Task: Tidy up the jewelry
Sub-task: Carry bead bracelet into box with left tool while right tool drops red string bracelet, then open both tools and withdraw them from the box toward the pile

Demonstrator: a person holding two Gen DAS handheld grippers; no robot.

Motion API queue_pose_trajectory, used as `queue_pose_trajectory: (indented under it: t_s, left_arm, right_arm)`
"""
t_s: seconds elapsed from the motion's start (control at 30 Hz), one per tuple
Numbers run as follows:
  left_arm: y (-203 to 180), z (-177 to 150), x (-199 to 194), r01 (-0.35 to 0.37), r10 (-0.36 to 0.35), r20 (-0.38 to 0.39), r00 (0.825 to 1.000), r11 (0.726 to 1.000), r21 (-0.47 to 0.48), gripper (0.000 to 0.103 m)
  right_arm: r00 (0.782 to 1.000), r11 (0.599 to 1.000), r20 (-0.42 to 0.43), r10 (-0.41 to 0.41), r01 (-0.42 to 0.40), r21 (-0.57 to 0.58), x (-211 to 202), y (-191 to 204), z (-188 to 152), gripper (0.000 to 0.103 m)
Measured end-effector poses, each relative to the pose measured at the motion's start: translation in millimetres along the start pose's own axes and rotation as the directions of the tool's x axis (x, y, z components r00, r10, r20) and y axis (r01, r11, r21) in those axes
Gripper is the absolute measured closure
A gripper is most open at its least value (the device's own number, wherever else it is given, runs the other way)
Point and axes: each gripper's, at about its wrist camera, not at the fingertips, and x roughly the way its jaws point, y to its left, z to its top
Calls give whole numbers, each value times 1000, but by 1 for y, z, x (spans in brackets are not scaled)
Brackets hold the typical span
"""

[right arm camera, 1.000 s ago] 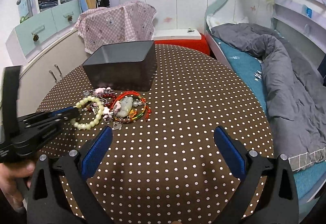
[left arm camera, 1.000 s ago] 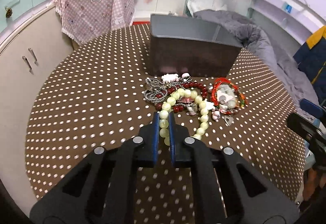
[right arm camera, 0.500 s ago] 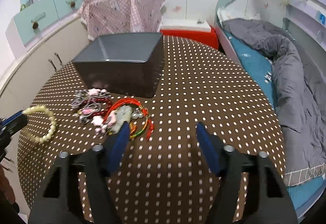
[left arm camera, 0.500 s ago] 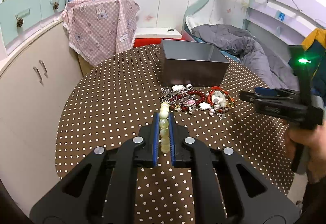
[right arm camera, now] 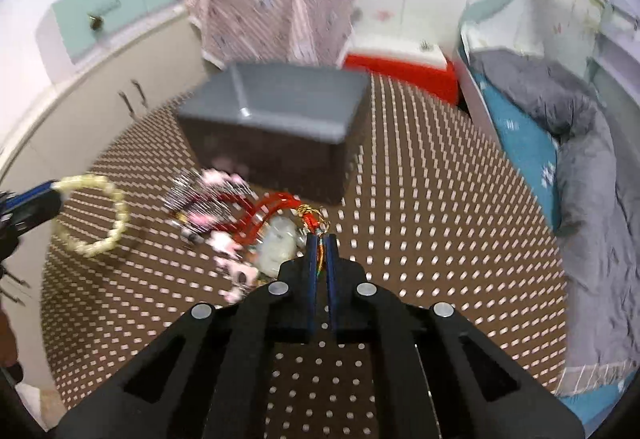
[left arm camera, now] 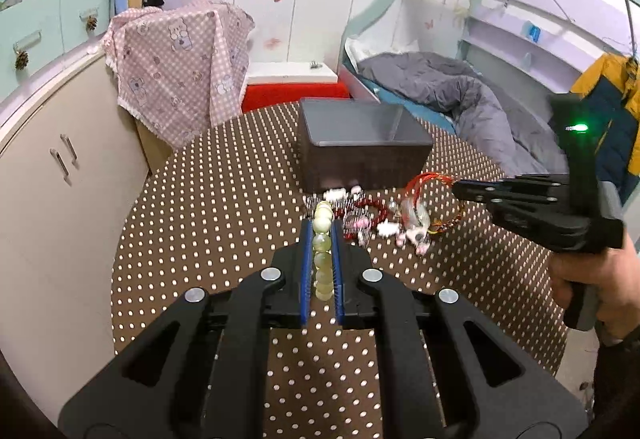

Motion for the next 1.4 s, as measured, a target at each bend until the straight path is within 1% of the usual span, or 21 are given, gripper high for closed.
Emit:
queue_pose_trajectory:
  t_s: [0.1,0.17,0.23,0.3,0.43,0.53,0.63,0.77,0.87,0.9,0.93,0.97,1.0,1.03,1.07,1.1,1.17,1.2,1.3,1.4]
  left_arm:
    - [-7,9,-9,-23,24,43,999,999,-22,94]
    - [-11,17,-17,-44,46,71,996,999,-29,94]
    - [-14,26,-24,-51,55,93,994,997,-49,94]
    - [-17,37,-31,-69,75,117,990,996,-60,94]
    - [-26,73,-38,-65,73,162,984,996,-54,94]
    - [-29,100,-32,-34,43,183,982,998,-53,94]
    - [-30,117,-15,0,8,168,986,999,-47,94]
    - [-32,133,27,27,-25,112,993,1000,-14,94]
    - [-28,139,54,65,-64,63,996,998,-14,93]
    - [-27,140,60,63,-63,49,997,998,-6,93]
    - [-28,141,68,48,-49,25,999,999,10,91]
    - [-27,140,73,22,-23,11,1000,1000,20,69]
    - [-25,139,74,-16,16,14,1000,1000,24,45]
    - [-22,138,70,-42,42,47,998,999,17,11]
    - [-18,135,60,-62,61,117,991,998,0,7]
    - [-14,134,53,-62,63,140,988,998,-12,7]
    - [-8,131,46,-61,65,149,987,998,-28,7]
    - [-5,127,39,-90,96,163,982,995,-41,7]
    - [2,117,24,-134,143,176,974,989,-57,7]
    - [6,107,7,-155,169,192,967,984,-89,7]
  right_arm:
    - [997,999,64,39,-37,-36,-29,-1,10,100]
    - [992,994,103,78,-70,-80,-46,-5,24,100]
    - [984,989,138,111,-96,-114,-61,-3,39,100]
    - [972,983,183,144,-119,-142,-77,-6,53,100]
    - [956,978,238,171,-135,-161,-90,-14,84,100]
    - [953,976,238,190,-157,-148,-78,-22,104,100]
    - [961,981,210,182,-162,-108,-57,-32,114,100]
    - [970,984,167,176,-169,-55,-28,-37,117,100]
    - [977,985,126,172,-172,-5,-6,-42,120,99]
    - [979,985,110,170,-173,19,0,-45,121,97]
    - [983,986,98,158,-162,41,4,-48,120,86]
    - [984,987,101,148,-154,52,3,-48,120,76]
    - [984,987,111,140,-148,63,0,-50,119,45]
    - [983,988,138,119,-131,79,-5,-52,117,16]
    - [982,989,162,98,-114,90,-10,-54,115,13]
    - [981,989,173,91,-109,98,-13,-55,114,11]
    - [979,988,189,71,-95,121,-20,-59,111,8]
    - [978,988,201,56,-83,127,-24,-59,110,8]
    - [975,989,220,30,-61,133,-34,-58,107,8]
    - [971,990,237,9,-42,133,-43,-54,104,8]
